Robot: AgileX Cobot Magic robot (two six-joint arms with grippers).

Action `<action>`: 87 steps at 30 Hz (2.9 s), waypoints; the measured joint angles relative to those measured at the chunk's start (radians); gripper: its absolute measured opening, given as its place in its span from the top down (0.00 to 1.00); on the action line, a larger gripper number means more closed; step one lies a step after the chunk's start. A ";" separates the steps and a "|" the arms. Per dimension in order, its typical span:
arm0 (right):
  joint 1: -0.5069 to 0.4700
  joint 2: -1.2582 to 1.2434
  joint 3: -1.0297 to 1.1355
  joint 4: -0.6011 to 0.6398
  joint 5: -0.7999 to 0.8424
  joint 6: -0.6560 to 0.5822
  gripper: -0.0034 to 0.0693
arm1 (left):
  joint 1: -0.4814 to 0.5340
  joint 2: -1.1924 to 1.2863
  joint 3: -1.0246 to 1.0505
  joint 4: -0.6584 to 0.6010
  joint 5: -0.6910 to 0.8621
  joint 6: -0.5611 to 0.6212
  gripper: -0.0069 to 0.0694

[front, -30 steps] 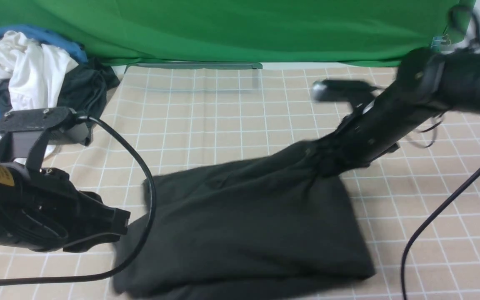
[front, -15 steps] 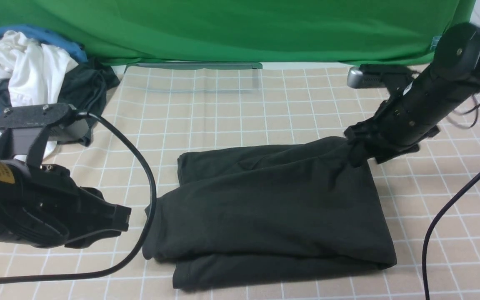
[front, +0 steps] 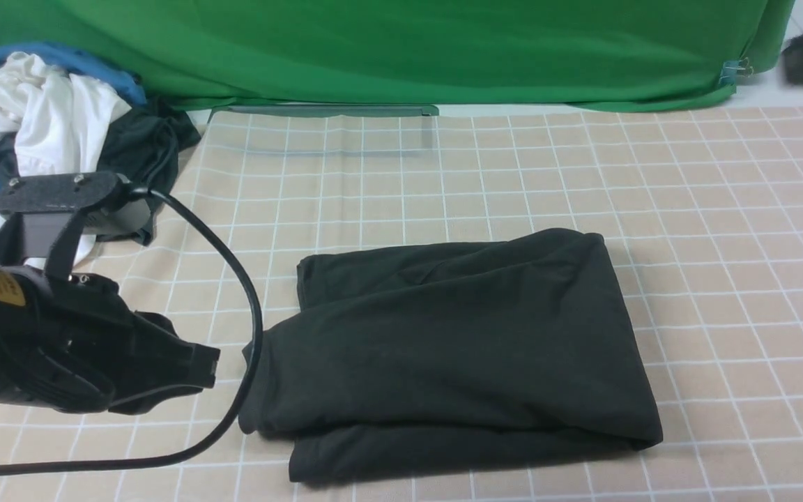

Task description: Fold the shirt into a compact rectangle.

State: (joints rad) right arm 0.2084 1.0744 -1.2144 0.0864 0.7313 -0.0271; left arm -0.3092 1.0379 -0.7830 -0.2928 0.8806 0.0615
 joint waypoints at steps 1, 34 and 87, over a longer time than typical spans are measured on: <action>0.000 -0.075 0.044 0.000 -0.051 0.000 0.90 | 0.000 0.000 0.000 -0.001 -0.006 0.000 0.89; 0.000 -0.948 0.682 -0.003 -0.591 -0.006 0.86 | 0.000 -0.426 0.012 -0.015 -0.102 0.053 0.89; 0.000 -0.949 0.682 -0.003 -0.591 -0.006 0.74 | 0.301 -1.038 0.790 0.167 -0.646 0.094 0.88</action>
State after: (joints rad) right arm 0.2084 0.1255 -0.5321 0.0839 0.1407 -0.0330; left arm -0.0083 0.0000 0.0065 -0.1256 0.2350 0.1552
